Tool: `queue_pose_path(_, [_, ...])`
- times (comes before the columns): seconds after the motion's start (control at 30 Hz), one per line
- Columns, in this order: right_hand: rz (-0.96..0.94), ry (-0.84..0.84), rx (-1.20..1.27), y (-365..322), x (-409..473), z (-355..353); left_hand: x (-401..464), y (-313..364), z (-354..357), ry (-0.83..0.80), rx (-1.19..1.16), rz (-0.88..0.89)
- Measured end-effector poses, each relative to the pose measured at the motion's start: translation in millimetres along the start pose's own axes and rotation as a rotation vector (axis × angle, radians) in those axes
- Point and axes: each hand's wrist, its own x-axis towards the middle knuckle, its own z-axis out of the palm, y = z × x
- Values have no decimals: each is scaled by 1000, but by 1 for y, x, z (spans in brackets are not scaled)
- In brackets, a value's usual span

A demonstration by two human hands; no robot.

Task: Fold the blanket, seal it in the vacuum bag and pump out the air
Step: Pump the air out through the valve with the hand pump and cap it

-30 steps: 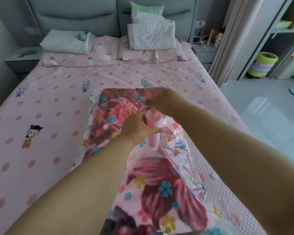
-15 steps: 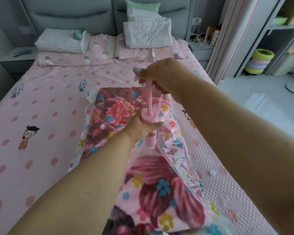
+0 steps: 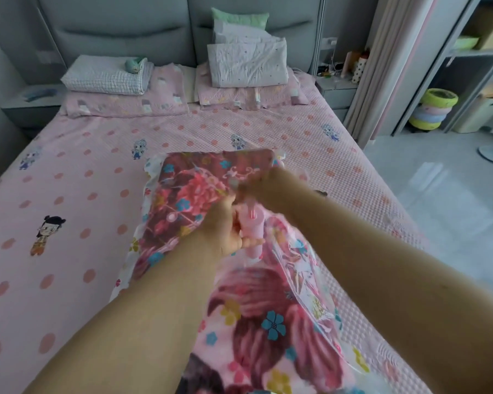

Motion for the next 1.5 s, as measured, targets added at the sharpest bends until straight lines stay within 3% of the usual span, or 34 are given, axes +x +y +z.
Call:
queue_pose_path(0.07, [50, -87, -10, 12, -8, 12, 4, -6, 6, 126, 92, 31])
queue_pose_path(0.13, [8, -9, 48, 10, -9, 8, 2, -6, 12, 222, 114, 38])
queue_pose_path(0.23, [-156, 85, 254, -11, -19, -14, -7, -3, 17, 312, 119, -155])
queue_pose_path(0.3, [-244, 52, 240, -7, -34, -10, -11, -8, 21, 228, -80, -277])
queue_pose_path(0.37, [-200, 54, 126, 14, -48, 5, -13, -21, 23, 116, -245, -250])
queue_pose_path(0.5, [-62, -6, -167, 60, -71, 32, -22, -55, 18, 155, -225, -238])
queue_pose_path(0.57, [-49, -18, -186, 77, -86, 36, -29, -66, 17, 143, -197, -254])
queue_pose_path(0.63, [15, -98, 26, 84, -101, 34, -34, -76, 18, 130, -175, -236])
queue_pose_path(0.73, [289, -247, 389, 81, -118, 32, -40, -88, 25, 187, -102, -189])
queue_pose_path(0.83, [469, -26, 741, 82, -132, 49, -43, -98, 26, 170, -96, -174])
queue_pose_path(0.97, [502, 268, 1269, 90, -153, 85, -45, -111, 17, 143, -44, -238])
queue_pose_path(1.2, [532, 265, 1921, 98, -164, 118, -44, -133, -7, 194, 4, -249])
queue_pose_path(1.33, [581, 355, 2128, 102, -163, 125, -46, -141, -9, 161, -115, -248])
queue_pose_path(1.5, [541, 425, 2080, 103, -174, 130, -44, -140, 0, 59, -308, -275])
